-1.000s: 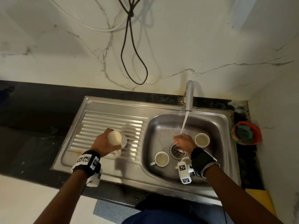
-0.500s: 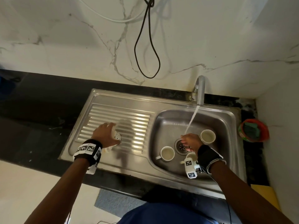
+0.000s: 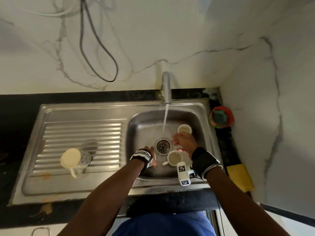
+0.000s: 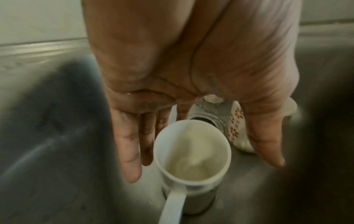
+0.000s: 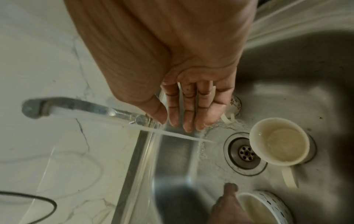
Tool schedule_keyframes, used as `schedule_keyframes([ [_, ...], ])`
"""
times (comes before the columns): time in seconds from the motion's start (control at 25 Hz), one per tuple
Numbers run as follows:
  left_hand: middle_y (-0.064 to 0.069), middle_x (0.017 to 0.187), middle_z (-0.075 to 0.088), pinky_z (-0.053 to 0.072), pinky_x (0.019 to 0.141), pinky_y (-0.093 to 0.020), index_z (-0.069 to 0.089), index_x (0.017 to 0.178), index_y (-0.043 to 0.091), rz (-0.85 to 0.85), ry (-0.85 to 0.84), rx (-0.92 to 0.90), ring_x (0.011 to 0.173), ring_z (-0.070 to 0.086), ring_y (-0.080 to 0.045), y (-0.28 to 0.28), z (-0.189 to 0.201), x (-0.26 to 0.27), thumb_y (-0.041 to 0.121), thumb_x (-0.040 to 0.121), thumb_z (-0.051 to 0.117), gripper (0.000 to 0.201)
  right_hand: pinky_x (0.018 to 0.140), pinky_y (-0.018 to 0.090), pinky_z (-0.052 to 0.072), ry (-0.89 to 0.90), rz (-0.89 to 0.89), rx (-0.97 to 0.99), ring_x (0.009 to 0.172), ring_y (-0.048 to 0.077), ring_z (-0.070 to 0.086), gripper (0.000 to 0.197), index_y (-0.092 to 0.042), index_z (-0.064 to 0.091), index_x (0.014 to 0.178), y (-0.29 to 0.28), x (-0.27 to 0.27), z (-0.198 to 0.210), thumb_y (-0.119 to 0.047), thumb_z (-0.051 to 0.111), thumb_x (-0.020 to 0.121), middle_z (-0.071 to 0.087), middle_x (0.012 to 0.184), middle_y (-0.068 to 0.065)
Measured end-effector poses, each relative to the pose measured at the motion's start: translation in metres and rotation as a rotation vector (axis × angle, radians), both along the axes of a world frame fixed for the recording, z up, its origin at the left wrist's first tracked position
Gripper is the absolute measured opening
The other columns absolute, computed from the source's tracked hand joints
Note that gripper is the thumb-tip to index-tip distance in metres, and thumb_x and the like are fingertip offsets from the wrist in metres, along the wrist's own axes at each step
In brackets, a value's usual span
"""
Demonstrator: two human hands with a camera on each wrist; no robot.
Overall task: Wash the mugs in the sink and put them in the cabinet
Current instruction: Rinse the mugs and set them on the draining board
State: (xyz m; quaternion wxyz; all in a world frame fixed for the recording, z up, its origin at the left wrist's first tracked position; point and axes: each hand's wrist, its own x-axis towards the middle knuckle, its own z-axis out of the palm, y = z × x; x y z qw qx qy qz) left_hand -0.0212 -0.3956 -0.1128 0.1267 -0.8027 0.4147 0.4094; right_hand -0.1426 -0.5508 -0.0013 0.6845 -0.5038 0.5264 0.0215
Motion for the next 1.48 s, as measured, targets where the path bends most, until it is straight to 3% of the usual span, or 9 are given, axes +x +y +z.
schedule_keyframes([
  [0.24,-0.013,0.135,0.061,0.049,0.103,-0.04,0.051,0.135,0.015,-0.021,-0.093,-0.06,0.124,0.061,-0.035,-0.012,-0.02,-0.011,0.025,0.09,0.061,0.047,0.061,0.025,0.043,0.037,-0.029,-0.014,0.072,0.013,0.062,0.004,-0.018,0.064,0.1,-0.02,-0.03,-0.005,-0.022,0.064,0.1,0.072,0.093,0.005],
  [0.56,-0.007,0.12,0.068,0.057,0.092,-0.043,0.034,0.143,0.013,0.164,-0.009,-0.305,0.109,0.068,-0.032,-0.09,0.062,0.034,0.045,0.068,0.088,0.098,0.057,0.017,0.049,0.036,0.124,-0.007,0.081,0.008,0.059,0.03,-0.009,0.058,0.129,-0.022,0.012,-0.008,-0.011,0.066,0.1,0.062,0.116,0.01],
  [0.68,-0.001,0.112,0.071,0.06,0.085,-0.036,0.057,0.127,0.022,0.057,-0.097,-0.479,0.097,0.07,-0.021,-0.111,0.095,0.048,0.053,0.073,0.079,0.066,0.069,0.023,0.05,-0.114,0.083,0.038,0.103,0.012,0.061,0.06,-0.032,0.041,0.148,-0.035,0.039,0.002,-0.017,0.069,0.098,0.058,0.132,0.0],
  [0.8,0.001,0.117,0.067,0.058,0.087,-0.035,0.06,0.121,0.029,0.102,-0.113,-0.625,0.1,0.067,-0.017,-0.109,0.11,0.054,0.059,0.078,0.073,0.055,0.086,0.041,0.06,-0.209,0.053,0.141,0.121,0.029,0.065,0.048,-0.037,0.055,0.141,-0.048,0.059,-0.001,-0.025,0.067,0.096,0.069,0.132,0.002],
  [1.04,0.014,0.123,0.064,0.055,0.095,-0.03,0.05,0.139,0.033,0.63,0.222,-0.949,0.113,0.064,-0.009,-0.074,0.109,0.056,0.04,0.065,0.096,0.088,0.063,0.029,0.048,-0.319,-0.176,0.385,0.059,0.013,0.053,0.033,-0.002,0.07,0.11,-0.043,0.07,0.016,-0.019,0.054,0.087,0.061,0.073,0.005],
  [1.16,0.008,0.128,0.067,0.059,0.092,-0.031,0.049,0.144,0.03,0.679,0.417,-0.972,0.116,0.067,-0.01,-0.064,0.105,0.062,0.022,0.069,0.096,0.089,0.08,0.038,0.058,-0.342,-0.07,0.386,0.067,0.013,0.063,0.033,-0.003,0.065,0.118,-0.034,0.067,0.019,-0.018,0.05,0.093,0.066,0.086,0.011],
  [1.24,0.005,0.124,0.068,0.059,0.085,-0.023,0.051,0.142,0.023,0.659,0.439,-1.002,0.11,0.068,-0.003,-0.06,0.109,0.065,0.01,0.069,0.095,0.087,0.106,0.049,0.054,-0.309,0.086,0.284,0.101,0.021,0.069,0.047,-0.013,0.059,0.135,-0.035,0.068,0.022,-0.032,0.057,0.091,0.07,0.119,0.012],
  [1.32,0.006,0.12,0.068,0.055,0.078,-0.013,0.052,0.141,0.018,0.66,0.424,-1.031,0.104,0.067,0.004,-0.061,0.114,0.066,0.008,0.066,0.096,0.087,0.11,0.052,0.05,-0.261,0.215,-0.019,0.123,0.022,0.06,0.065,-0.028,0.05,0.143,-0.039,0.066,0.027,-0.05,0.067,0.084,0.06,0.139,0.005],
  [1.48,0.001,0.123,0.066,0.052,0.079,-0.008,0.051,0.14,0.019,0.702,0.407,-1.062,0.107,0.067,-0.008,-0.065,0.108,0.071,0.01,0.063,0.098,0.091,0.084,0.027,0.056,-0.266,0.276,-0.949,0.1,0.01,0.061,0.032,-0.026,0.06,0.109,-0.041,0.053,0.047,-0.045,0.066,0.084,0.061,0.112,-0.005],
])
